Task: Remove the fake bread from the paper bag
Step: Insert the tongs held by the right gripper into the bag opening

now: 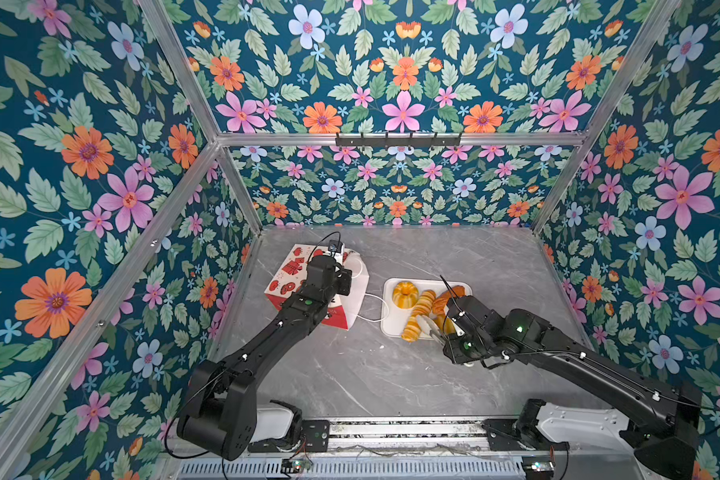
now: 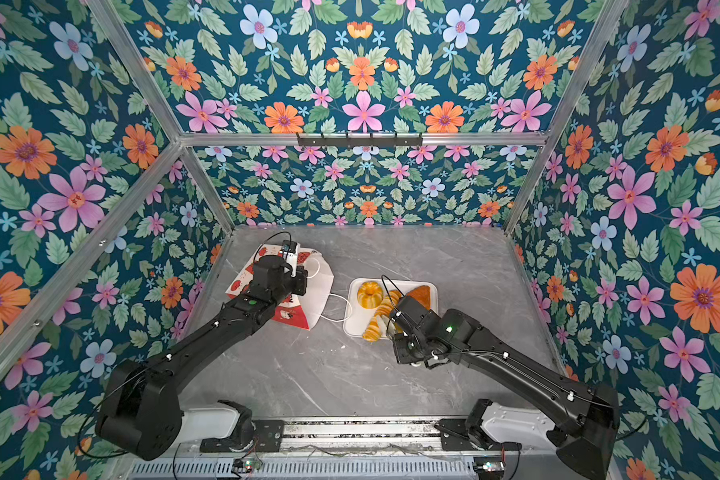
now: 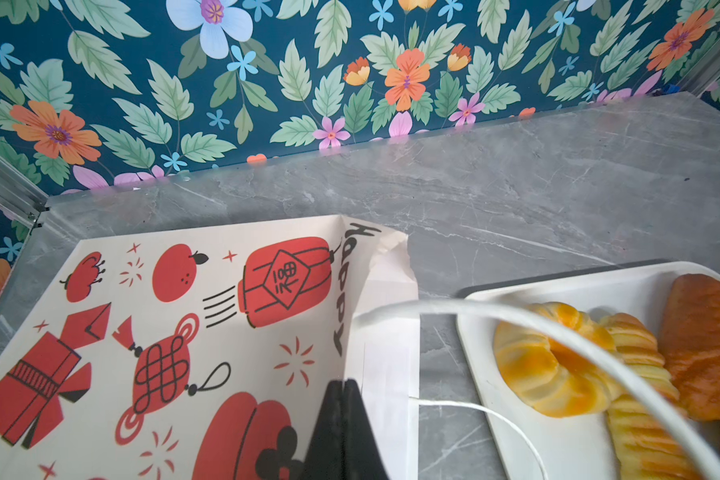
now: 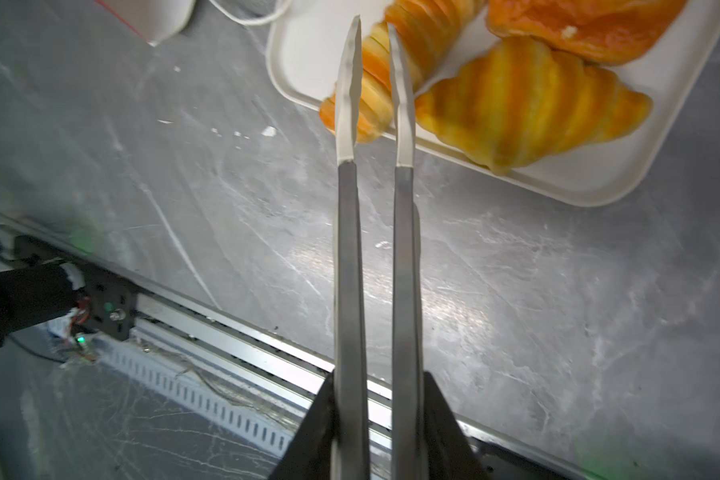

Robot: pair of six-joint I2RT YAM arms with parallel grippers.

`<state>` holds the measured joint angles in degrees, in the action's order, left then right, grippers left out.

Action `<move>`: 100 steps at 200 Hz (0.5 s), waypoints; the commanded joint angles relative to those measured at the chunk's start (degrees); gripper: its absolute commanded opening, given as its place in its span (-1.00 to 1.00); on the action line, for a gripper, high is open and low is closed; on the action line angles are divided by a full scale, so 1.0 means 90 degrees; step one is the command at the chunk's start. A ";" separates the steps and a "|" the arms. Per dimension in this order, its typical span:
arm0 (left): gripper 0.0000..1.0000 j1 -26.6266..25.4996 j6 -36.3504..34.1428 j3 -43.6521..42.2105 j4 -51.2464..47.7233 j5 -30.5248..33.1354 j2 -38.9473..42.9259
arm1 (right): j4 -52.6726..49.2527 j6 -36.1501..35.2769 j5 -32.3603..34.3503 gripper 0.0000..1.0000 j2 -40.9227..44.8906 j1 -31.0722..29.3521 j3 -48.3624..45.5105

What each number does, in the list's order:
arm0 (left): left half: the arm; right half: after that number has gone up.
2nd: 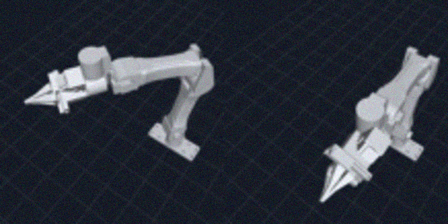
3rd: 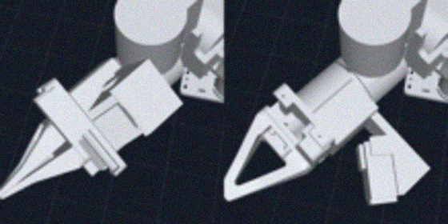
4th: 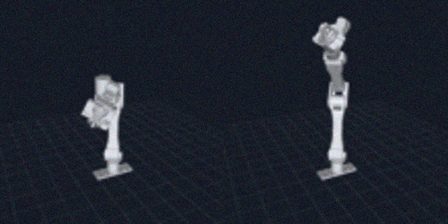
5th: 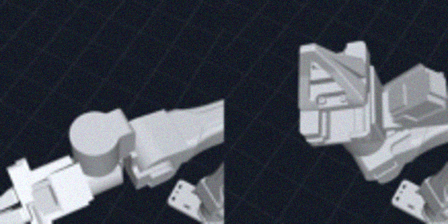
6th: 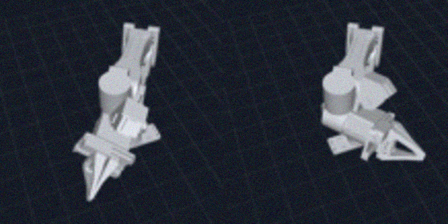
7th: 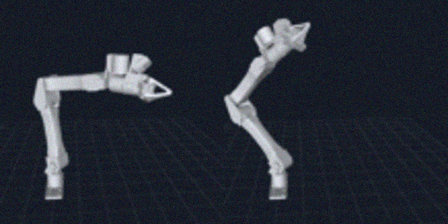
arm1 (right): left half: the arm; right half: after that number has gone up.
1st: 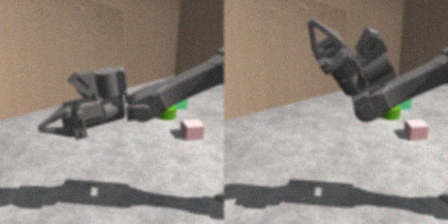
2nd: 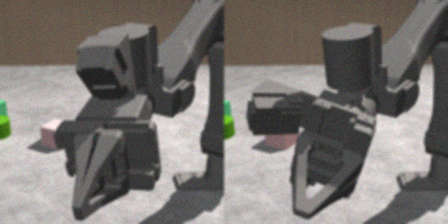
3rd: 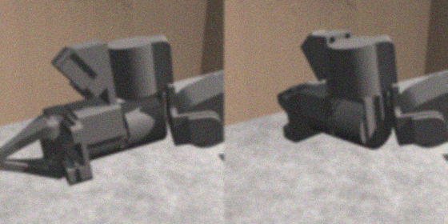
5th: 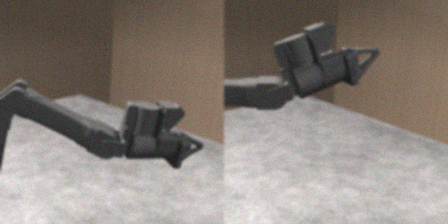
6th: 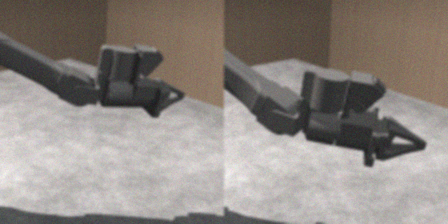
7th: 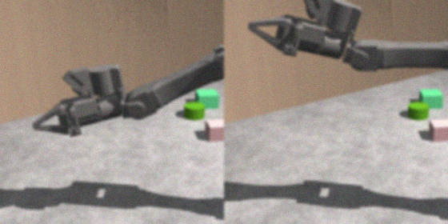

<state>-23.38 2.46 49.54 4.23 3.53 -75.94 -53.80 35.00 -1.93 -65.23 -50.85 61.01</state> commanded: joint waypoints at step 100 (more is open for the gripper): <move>-1.00 -0.0020 -0.1643 0.1162 -0.1076 -0.0689 -0.0331 | 0.4262 -0.0735 -0.0991 -0.39 -0.1719 -0.0062 0.0420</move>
<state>-23.38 -6.70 57.32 -2.04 1.45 -78.83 -23.94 29.76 -11.60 -79.13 -51.31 63.90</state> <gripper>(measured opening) 0.039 0.307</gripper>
